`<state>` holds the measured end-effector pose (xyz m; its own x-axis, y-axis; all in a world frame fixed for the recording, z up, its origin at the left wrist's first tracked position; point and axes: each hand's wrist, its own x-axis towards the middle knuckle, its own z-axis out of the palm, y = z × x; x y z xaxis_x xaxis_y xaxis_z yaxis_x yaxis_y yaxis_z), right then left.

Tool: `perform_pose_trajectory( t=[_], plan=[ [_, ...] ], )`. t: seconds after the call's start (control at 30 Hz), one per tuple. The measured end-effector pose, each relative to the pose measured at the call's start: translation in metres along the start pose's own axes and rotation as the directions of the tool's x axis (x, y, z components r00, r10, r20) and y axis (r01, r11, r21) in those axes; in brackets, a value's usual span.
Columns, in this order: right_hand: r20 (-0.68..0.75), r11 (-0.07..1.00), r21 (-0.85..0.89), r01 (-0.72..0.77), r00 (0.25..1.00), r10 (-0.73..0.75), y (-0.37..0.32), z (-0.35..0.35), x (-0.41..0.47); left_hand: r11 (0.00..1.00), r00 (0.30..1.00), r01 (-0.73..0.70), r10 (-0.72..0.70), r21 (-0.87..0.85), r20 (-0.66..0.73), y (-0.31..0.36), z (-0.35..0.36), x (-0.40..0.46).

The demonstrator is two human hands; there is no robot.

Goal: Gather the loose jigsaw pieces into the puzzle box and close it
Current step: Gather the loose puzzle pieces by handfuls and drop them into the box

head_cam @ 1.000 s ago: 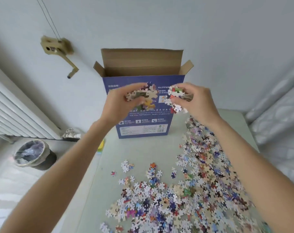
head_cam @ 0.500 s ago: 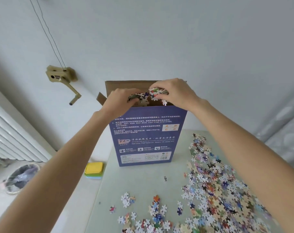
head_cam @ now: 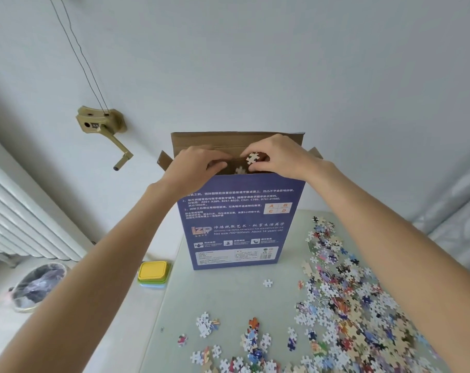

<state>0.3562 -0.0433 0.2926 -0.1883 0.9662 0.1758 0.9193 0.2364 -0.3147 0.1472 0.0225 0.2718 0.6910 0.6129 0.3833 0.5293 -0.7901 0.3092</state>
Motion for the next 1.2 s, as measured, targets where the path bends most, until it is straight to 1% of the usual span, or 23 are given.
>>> perform_pose_trajectory(
  t=[0.13,0.2,0.27,0.33,0.4,0.47,0.53,0.6,0.67,0.73,0.77,0.83,0.87,0.9,0.93,0.97,1.03,1.1,1.13,1.2],
  plan=[
    [-0.087,1.0,0.007,-0.002,0.996,0.002,-0.002,0.005,-0.004,0.999,0.997,-0.015,0.019,0.05,-0.073,0.0,0.003,-0.005],
    [-0.109,1.0,-0.006,-0.027,0.994,0.026,-0.003,0.008,-0.007,0.992,0.984,-0.074,0.089,0.1,-0.155,0.002,0.004,-0.01],
    [-0.149,0.999,-0.017,-0.04,0.988,0.037,-0.004,0.01,-0.01,0.977,0.947,-0.146,0.182,0.153,-0.263,0.005,0.007,-0.017],
    [-0.232,0.998,0.011,-0.066,0.97,0.067,-0.004,0.014,-0.014,0.966,0.908,-0.186,0.239,0.179,-0.345,0.008,0.011,-0.025],
    [-0.325,0.993,0.054,-0.101,0.939,0.114,-0.004,0.018,-0.018,0.961,0.877,-0.218,0.269,0.171,-0.399,0.01,0.017,-0.034],
    [-0.388,0.99,0.07,-0.125,0.911,0.142,-0.004,0.021,-0.021,0.959,0.861,-0.235,0.281,0.158,-0.424,0.013,0.022,-0.042],
    [-0.408,0.987,0.047,-0.154,0.899,0.16,-0.006,0.023,-0.023,0.966,0.871,-0.214,0.256,0.146,-0.418,0.019,0.027,-0.052],
    [-0.448,0.991,0.039,-0.131,0.884,0.134,-0.011,0.026,-0.033,0.982,0.891,-0.168,0.187,0.083,-0.413,0.027,0.031,-0.064],
    [-0.529,0.997,0.045,-0.058,0.846,0.073,-0.019,0.034,-0.054,0.995,0.915,-0.095,0.078,-0.025,-0.396,0.034,0.041,-0.082],
    [-0.575,0.999,0.049,-0.017,0.817,0.042,-0.026,0.059,-0.087,0.988,0.953,0.021,-0.067,-0.156,-0.296,0.036,0.06,-0.109],
    [-0.561,0.998,0.057,-0.018,0.826,0.047,-0.029,0.077,-0.106,0.972,0.968,0.095,-0.14,-0.213,-0.208,0.034,0.073,-0.124],
    [-0.453,0.995,0.093,-0.048,0.887,0.085,-0.029,0.119,-0.142,0.921,0.962,0.262,-0.272,-0.288,0.005,0.026,0.103,-0.154],
    [-0.358,0.989,0.118,-0.087,0.925,0.124,-0.028,0.141,-0.159,0.893,0.937,0.348,-0.325,-0.286,0.126,0.022,0.117,-0.17],
    [-0.243,0.979,0.139,-0.148,0.953,0.179,-0.026,0.162,-0.175,0.871,0.897,0.427,-0.373,-0.245,0.236,0.017,0.131,-0.184],
    [-0.112,0.966,0.145,-0.216,0.966,0.233,-0.022,0.182,-0.189,0.852,0.844,0.494,-0.421,-0.175,0.331,0.011,0.146,-0.198],
    [0.005,0.952,0.136,-0.274,0.961,0.276,-0.015,0.202,-0.201,0.832,0.787,0.546,-0.469,-0.098,0.402,0.007,0.159,-0.212],
    [0.162,0.927,0.109,-0.358,0.927,0.338,-0.002,0.231,-0.219,0.79,0.681,0.612,-0.544,0.025,0.49,0.0,0.18,-0.235],
    [0.251,0.906,0.091,-0.413,0.89,0.38,0.01,0.252,-0.224,0.752,0.594,0.647,-0.598,0.122,0.538,-0.005,0.195,-0.254],
    [0.28,0.9,0.08,-0.429,0.876,0.393,0.017,0.261,-0.222,0.747,0.572,0.648,-0.609,0.153,0.55,-0.006,0.201,-0.26],
    [0.329,0.884,0.051,-0.464,0.844,0.424,0.029,0.279,-0.216,0.753,0.561,0.633,-0.608,0.183,0.562,-0.008,0.21,-0.27]
  ],
)
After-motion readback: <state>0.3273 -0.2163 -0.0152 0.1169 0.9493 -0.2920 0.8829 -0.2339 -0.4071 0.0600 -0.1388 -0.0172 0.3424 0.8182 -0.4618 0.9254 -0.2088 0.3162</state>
